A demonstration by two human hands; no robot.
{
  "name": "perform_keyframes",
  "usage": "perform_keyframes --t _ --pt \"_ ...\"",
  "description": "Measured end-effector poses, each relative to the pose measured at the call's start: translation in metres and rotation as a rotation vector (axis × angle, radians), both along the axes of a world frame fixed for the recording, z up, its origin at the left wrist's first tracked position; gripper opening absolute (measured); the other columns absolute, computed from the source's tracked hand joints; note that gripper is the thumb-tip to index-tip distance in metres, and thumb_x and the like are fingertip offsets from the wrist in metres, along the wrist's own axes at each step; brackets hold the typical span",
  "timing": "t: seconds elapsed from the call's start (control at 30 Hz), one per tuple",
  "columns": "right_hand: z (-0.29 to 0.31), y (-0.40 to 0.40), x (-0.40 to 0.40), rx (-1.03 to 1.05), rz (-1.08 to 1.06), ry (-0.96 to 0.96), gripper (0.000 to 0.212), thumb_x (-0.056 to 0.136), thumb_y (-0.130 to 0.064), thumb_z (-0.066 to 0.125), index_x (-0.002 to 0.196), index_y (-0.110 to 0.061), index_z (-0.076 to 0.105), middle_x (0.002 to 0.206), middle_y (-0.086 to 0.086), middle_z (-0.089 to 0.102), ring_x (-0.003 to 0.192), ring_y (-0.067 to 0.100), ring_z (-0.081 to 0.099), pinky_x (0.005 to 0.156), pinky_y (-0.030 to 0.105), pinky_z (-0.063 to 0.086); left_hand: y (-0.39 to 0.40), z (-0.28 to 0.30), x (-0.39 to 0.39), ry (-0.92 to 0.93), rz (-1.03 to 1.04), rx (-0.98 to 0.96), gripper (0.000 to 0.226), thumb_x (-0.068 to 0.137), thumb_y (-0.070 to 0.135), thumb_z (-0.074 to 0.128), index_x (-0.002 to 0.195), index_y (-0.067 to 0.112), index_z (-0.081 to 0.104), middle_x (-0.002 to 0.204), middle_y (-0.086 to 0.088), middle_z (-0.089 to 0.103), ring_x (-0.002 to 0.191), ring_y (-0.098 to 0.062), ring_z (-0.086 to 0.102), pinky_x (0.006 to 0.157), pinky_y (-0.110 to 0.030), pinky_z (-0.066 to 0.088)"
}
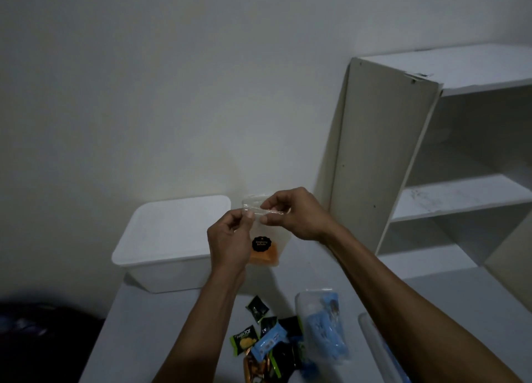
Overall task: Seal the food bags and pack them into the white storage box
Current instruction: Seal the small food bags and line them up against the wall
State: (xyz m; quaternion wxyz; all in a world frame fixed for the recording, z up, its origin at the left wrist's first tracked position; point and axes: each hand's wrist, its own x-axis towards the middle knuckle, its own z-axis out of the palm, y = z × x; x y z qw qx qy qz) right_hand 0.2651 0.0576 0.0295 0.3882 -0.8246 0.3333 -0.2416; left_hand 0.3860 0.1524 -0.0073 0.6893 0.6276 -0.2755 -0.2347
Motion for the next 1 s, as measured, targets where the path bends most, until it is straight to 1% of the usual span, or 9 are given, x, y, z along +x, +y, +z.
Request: perform_keyframes --t 0.13,0.23,0.33,0.47,0.6,0.67,0.73,0.9,1.0 --pt "0.008 0.001 0.013 -0.008 -0.003 0.01 0.02 0.081 -0.03 0.08 0.097 -0.019 0.075 0.086 -0.006 0.072 0.078 0.007 0.063 0.066 0.021 0.048 0.0 0.003 0.006 0.006 -0.002 -0.004 0.015 0.088 0.019 0.069 0.076 0.025 0.074 0.073 0.004 0.069 0.071 -0.01 0.06 0.07 -0.031 0.051" --pt "0.014 0.001 0.015 0.02 0.022 0.018 0.009 0.083 -0.028 0.078 0.085 -0.022 0.072 0.075 -0.013 0.067 0.07 -0.001 0.059 0.061 0.015 0.041 0.001 0.004 0.011 0.026 -0.027 0.0 0.014 0.088 0.021 0.069 0.076 0.026 0.075 0.077 0.002 0.07 0.075 -0.014 0.06 0.071 -0.035 0.051" --pt "0.02 -0.002 0.017 0.027 0.033 0.029 0.01 0.085 -0.026 0.077 0.08 -0.02 0.071 0.071 -0.013 0.065 0.067 -0.001 0.057 0.061 0.015 0.041 0.001 0.005 0.013 0.028 -0.048 -0.017 0.012 0.087 0.021 0.07 0.077 0.025 0.075 0.077 0.005 0.071 0.078 -0.015 0.061 0.07 -0.034 0.048" --pt "0.022 -0.003 0.018 -0.006 0.045 0.045 0.012 0.085 -0.024 0.077 0.077 -0.021 0.069 0.066 -0.014 0.063 0.062 -0.001 0.055 0.059 0.015 0.039 0.001 0.007 0.011 0.007 -0.071 -0.029 0.008 0.089 0.025 0.069 0.084 0.022 0.074 0.082 0.002 0.072 0.079 -0.013 0.063 0.072 -0.033 0.05" --pt "0.02 -0.003 0.016 -0.004 0.042 0.039 0.011 0.084 -0.027 0.077 0.079 -0.023 0.069 0.067 -0.017 0.062 0.065 -0.002 0.055 0.061 0.016 0.04 -0.003 0.007 0.012 0.023 -0.049 -0.025 0.008 0.089 0.023 0.068 0.082 0.022 0.073 0.079 0.001 0.071 0.076 -0.01 0.062 0.075 -0.031 0.051" --pt "0.019 -0.004 0.012 0.005 0.036 0.051 0.009 0.086 -0.027 0.075 0.081 -0.022 0.069 0.069 -0.017 0.061 0.065 -0.002 0.054 0.06 0.016 0.039 -0.004 0.007 0.014 0.058 -0.032 -0.036 0.008 0.089 0.023 0.068 0.083 0.021 0.072 0.078 0.0 0.069 0.074 -0.01 0.061 0.077 -0.032 0.051" --pt "0.019 -0.005 0.009 0.004 0.02 0.051 0.01 0.088 -0.025 0.074 0.08 -0.021 0.069 0.07 -0.015 0.061 0.064 0.0 0.053 0.057 0.017 0.039 -0.004 0.006 0.015 0.061 -0.042 -0.043 0.007 0.089 0.022 0.069 0.083 0.02 0.072 0.078 0.0 0.068 0.074 -0.01 0.06 0.075 -0.031 0.05" --pt "0.014 -0.006 0.007 -0.005 -0.001 0.029 0.013 0.086 -0.025 0.075 0.076 -0.019 0.069 0.074 -0.008 0.066 0.069 0.005 0.058 0.061 0.021 0.042 -0.004 0.005 0.01 -0.009 -0.094 -0.014 0.005 0.088 0.021 0.07 0.083 0.021 0.072 0.079 0.003 0.07 0.074 -0.007 0.062 0.072 -0.028 0.05" --pt "0.01 -0.009 0.004 0.067 0.004 -0.006 0.011 0.085 -0.026 0.077 0.078 -0.019 0.073 0.074 -0.009 0.069 0.072 0.006 0.062 0.064 0.023 0.048 -0.006 0.005 0.012 -0.029 -0.085 -0.011 0.007 0.088 0.02 0.07 0.081 0.021 0.072 0.077 0.002 0.069 0.074 -0.009 0.061 0.074 -0.03 0.051"
